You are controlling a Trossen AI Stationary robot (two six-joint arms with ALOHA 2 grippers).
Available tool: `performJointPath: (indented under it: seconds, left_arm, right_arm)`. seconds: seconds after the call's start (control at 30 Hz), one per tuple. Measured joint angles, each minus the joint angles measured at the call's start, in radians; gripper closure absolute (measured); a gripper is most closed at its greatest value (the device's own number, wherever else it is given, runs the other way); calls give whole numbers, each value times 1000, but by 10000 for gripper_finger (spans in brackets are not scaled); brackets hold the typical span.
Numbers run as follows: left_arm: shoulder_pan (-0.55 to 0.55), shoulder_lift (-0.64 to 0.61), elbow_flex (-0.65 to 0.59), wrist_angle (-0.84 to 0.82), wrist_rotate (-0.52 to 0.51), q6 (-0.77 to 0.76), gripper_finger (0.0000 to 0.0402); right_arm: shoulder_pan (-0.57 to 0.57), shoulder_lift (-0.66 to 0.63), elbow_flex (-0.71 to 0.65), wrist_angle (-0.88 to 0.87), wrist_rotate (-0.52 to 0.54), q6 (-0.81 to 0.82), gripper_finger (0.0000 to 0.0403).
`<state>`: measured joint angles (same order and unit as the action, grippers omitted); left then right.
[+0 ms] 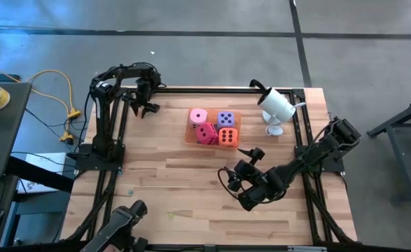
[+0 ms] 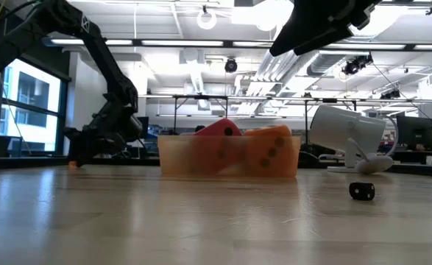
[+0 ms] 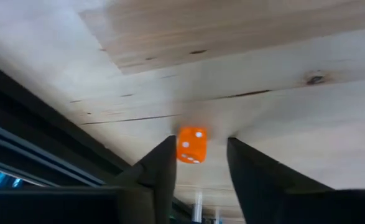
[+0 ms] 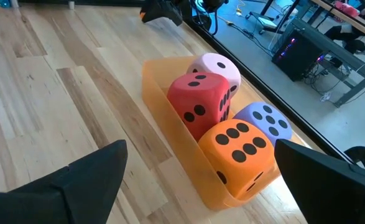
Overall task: Pick & Place Dice
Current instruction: Put the small orange die into the orange bin
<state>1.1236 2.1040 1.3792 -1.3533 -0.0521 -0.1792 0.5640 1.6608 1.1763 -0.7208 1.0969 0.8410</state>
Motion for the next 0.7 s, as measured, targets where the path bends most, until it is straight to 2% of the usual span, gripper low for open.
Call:
performJointPath:
  seconds: [0.2, 0.7]
  left_arm:
    - [-1, 2, -2, 1, 2, 26, 315]
    - [-2, 3, -2, 1, -2, 103, 334]
  right_arm:
    - [0, 0, 0, 0, 0, 0, 7]
    - [-1, 0, 0, 0, 0, -7, 7]
